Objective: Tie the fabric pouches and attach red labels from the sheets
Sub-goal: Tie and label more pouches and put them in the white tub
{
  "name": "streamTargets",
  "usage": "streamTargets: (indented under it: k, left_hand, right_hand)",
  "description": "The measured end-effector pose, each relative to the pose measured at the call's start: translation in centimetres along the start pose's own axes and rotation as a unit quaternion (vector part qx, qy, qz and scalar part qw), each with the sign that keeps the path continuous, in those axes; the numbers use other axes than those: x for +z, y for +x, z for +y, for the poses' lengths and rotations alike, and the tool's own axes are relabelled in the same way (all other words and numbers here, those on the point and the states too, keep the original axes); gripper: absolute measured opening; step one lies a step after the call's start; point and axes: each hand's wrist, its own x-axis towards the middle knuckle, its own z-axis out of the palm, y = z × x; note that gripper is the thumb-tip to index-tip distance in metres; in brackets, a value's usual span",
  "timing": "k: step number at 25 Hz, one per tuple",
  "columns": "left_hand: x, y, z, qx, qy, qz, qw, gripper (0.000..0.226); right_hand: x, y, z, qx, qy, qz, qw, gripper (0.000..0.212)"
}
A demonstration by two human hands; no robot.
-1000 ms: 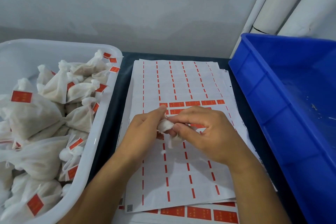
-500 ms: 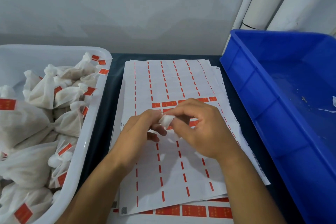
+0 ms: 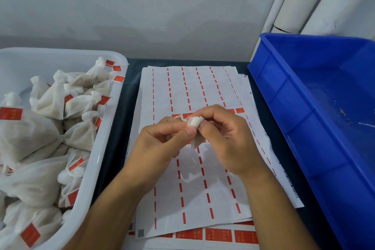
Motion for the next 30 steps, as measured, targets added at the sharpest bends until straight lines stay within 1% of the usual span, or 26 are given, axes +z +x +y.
streamTargets:
  k: [3,5,7,8,10,13,15,18,20,22,25,27,30]
  left_hand:
    - [0.3,0.0,-0.3,0.079,0.028,0.072,0.994,0.025]
    - [0.4,0.1,-0.5,0.126,0.095,0.12,0.98,0.023]
    - [0.4,0.1,-0.6,0.152,0.159,0.14,0.966,0.02]
    - [0.4,0.1,-0.6,0.15,0.174,0.143,0.963,0.02]
    - [0.6,0.2,-0.6,0.12,0.178,0.146,0.966,0.022]
    - [0.8,0.3,-0.6,0.034,0.131,0.153,0.979,0.024]
    - [0.8,0.3,-0.4,-0.018,0.096,0.148,0.984,0.02]
    - [0.9,0.3,-0.1,-0.075,0.048,0.109,0.99,0.016]
    - [0.9,0.3,-0.1,-0.085,0.051,0.097,0.99,0.018]
    - [1.0,0.4,-0.5,-0.054,0.106,0.127,0.985,0.015]
    - [1.1,0.5,-0.9,0.034,0.213,0.185,0.959,0.007]
    - [1.2,0.3,-1.2,0.074,0.233,0.205,0.948,0.014]
    - [0.9,0.3,-1.3,0.101,0.261,0.212,0.936,0.023]
  right_hand:
    - [0.5,0.1,0.0,0.02,0.021,0.018,0.999,0.015]
    - [0.8,0.1,-0.1,0.029,0.009,0.029,0.999,0.014]
    - [1.0,0.1,-0.1,0.045,-0.001,0.034,0.998,0.011]
    - [1.1,0.1,0.0,0.055,-0.003,0.038,0.998,0.01]
    - [1.1,0.2,0.1,0.076,-0.007,0.042,0.996,0.012]
    - [1.0,0.2,-0.1,0.109,0.007,0.035,0.993,0.019]
    - [1.1,0.2,0.0,0.141,0.03,0.024,0.989,0.022]
    - [1.1,0.4,0.5,0.214,0.113,0.009,0.97,0.025]
    - [1.0,0.5,0.8,0.252,0.197,-0.003,0.948,0.029]
    - [0.8,0.5,0.8,0.274,0.255,-0.016,0.927,0.027]
    - [0.7,0.5,0.7,0.293,0.259,-0.024,0.92,0.022]
    - [0.8,0.5,0.8,0.3,0.248,-0.011,0.921,0.021]
    - [1.0,0.5,0.9,0.308,0.231,0.005,0.923,0.02]
